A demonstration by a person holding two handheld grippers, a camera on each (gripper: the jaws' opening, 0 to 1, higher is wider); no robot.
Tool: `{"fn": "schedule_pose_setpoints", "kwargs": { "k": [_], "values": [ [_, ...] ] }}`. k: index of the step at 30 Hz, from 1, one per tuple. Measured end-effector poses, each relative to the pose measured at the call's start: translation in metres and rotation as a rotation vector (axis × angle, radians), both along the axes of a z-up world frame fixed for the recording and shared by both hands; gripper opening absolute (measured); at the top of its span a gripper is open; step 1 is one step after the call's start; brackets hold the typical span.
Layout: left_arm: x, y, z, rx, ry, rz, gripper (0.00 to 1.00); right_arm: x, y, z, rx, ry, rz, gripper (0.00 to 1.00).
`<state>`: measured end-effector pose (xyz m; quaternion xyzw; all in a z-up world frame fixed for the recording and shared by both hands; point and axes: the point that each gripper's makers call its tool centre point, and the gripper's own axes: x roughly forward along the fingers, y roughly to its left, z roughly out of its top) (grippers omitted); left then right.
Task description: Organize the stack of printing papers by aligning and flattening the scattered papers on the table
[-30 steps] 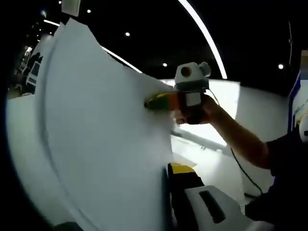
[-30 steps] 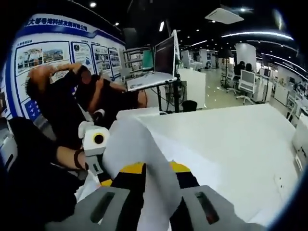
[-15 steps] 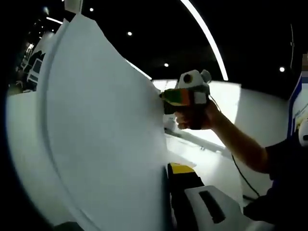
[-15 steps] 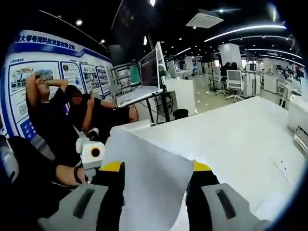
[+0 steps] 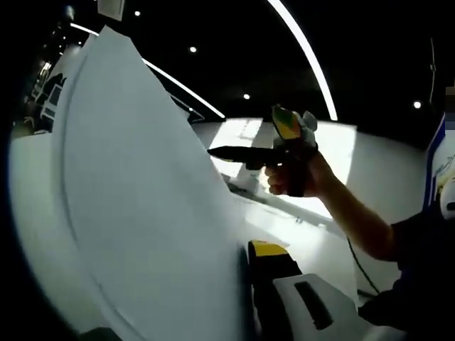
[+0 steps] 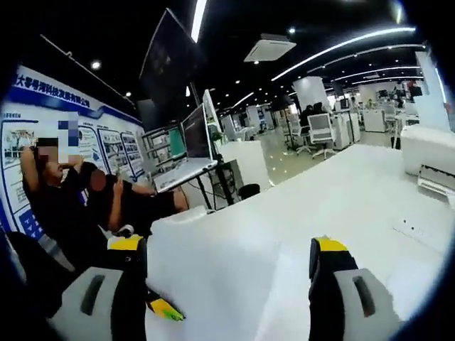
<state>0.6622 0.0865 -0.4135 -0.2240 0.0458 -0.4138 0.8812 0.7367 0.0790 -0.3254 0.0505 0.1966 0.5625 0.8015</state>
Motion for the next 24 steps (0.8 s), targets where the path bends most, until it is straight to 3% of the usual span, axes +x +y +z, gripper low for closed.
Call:
{"fn": "schedule_pose_setpoints", "kwargs": {
  "k": [7,19,24],
  "values": [
    [0.000,0.000,0.000,-0.001,0.003,0.001,0.11,0.010,-0.012,0.011,0.021,-0.038,-0.061,0.90],
    [0.001,0.000,-0.001,0.000,0.007,0.001,0.11,-0.017,-0.069,0.031,0.079,-0.172,-0.159,0.90],
    [0.001,0.000,-0.001,0.002,0.008,0.002,0.11,-0.032,-0.086,0.035,0.111,-0.186,-0.189,0.90]
  ]
}}
